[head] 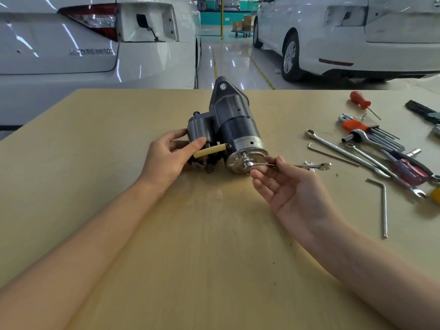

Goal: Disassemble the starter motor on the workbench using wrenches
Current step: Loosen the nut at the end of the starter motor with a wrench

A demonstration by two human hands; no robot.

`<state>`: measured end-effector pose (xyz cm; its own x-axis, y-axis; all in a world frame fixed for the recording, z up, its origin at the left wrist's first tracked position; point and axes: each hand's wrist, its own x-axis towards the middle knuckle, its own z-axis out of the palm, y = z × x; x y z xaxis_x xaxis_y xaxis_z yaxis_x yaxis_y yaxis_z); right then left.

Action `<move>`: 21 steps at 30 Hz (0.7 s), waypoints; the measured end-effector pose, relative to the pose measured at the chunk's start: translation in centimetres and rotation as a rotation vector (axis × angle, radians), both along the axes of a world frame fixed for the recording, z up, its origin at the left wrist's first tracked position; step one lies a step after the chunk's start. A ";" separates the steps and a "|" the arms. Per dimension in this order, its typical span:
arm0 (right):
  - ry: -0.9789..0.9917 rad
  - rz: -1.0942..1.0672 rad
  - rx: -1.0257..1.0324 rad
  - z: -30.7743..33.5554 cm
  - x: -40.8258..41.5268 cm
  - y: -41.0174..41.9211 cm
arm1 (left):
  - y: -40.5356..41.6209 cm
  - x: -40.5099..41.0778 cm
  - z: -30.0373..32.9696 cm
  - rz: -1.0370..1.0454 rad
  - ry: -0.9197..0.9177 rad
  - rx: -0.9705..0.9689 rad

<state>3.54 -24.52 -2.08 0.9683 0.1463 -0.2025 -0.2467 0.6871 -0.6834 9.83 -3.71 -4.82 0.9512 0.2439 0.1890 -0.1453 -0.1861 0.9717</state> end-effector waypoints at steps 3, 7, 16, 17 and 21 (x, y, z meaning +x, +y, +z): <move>-0.016 0.009 0.028 0.0 0.0 0.0 | -0.1 -0.2 0.2 -0.011 0.001 0.002; -0.056 0.007 0.015 -0.2 0.1 0.1 | 0.0 -0.3 0.4 -0.024 0.008 -0.016; -0.852 -0.215 -1.217 1.7 0.8 0.7 | 0.1 -0.5 0.5 -0.036 0.046 -0.021; -1.033 -0.227 -1.469 2.0 0.7 1.2 | 0.1 -0.5 0.5 -0.041 0.047 -0.031; -1.376 0.037 -2.046 2.7 -0.5 3.7 | -0.1 -0.5 0.6 -0.037 0.042 -0.044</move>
<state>3.05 -20.78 0.62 0.6255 0.6721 0.3962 0.7037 -0.7053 0.0854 9.33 -3.79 -4.23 0.9667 0.2153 0.1381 -0.1098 -0.1382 0.9843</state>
